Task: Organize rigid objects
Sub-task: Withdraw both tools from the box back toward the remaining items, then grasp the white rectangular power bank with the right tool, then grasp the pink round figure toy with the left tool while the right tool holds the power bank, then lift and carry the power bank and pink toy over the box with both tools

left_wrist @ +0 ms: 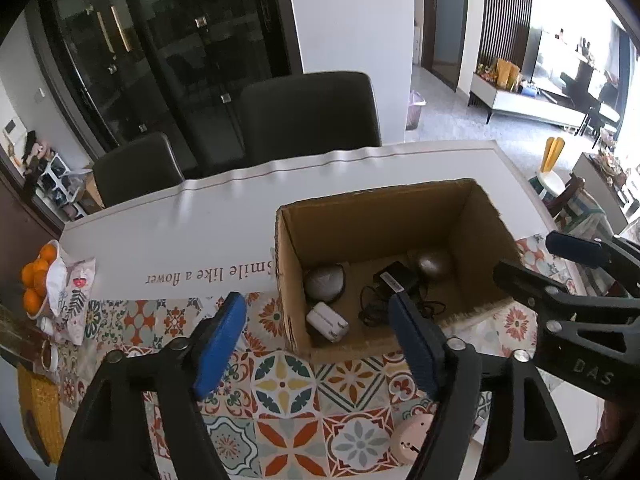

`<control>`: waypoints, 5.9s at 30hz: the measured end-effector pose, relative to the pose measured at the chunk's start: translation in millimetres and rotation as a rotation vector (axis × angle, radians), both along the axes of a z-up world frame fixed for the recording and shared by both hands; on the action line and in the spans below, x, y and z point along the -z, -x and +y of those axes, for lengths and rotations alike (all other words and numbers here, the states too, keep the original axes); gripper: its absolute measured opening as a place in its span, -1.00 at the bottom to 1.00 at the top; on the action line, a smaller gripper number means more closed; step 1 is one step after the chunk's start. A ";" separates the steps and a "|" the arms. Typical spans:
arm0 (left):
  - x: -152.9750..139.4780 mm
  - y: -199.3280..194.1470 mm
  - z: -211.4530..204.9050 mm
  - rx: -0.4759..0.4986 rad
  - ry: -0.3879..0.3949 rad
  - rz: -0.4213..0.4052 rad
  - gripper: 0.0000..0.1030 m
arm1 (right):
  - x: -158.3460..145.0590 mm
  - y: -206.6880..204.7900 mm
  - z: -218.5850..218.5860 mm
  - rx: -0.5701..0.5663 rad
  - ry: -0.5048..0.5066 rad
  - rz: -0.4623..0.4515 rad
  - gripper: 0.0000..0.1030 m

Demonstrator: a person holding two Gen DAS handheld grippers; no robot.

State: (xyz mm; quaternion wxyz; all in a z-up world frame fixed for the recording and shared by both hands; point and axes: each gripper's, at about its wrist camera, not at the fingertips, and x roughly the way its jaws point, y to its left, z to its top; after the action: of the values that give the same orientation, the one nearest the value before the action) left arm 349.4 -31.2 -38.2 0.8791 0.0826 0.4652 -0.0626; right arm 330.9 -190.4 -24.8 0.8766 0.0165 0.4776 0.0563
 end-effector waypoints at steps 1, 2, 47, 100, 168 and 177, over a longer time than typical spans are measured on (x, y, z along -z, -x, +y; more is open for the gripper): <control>-1.8 4.0 0.2 0.000 0.003 -0.005 0.48 | -2.6 6.9 -2.0 0.000 -0.002 -0.008 0.36; -3.5 8.7 0.2 0.000 0.008 -0.008 0.52 | -4.8 11.8 -3.4 0.000 -0.003 -0.014 0.39; 58.7 136.5 -17.4 0.041 0.016 0.148 0.86 | 74.7 138.0 -28.1 -0.048 -0.054 0.148 0.53; 208.8 137.5 -49.5 0.074 -0.029 0.514 0.85 | 218.9 111.4 -20.4 -0.047 0.058 0.430 0.03; 130.3 121.8 -21.7 0.206 0.008 0.309 0.43 | 113.4 139.3 -12.2 0.055 -0.064 0.237 0.00; 86.8 125.0 -4.6 0.103 0.080 0.200 0.43 | 68.0 139.0 -2.0 0.031 -0.096 0.117 0.00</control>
State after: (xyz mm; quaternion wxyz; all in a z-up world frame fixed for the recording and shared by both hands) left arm 224.4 -35.8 -125.0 0.8266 0.0645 0.5426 -0.1344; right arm 191.9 -192.4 -92.9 0.8463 0.0694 0.5243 0.0644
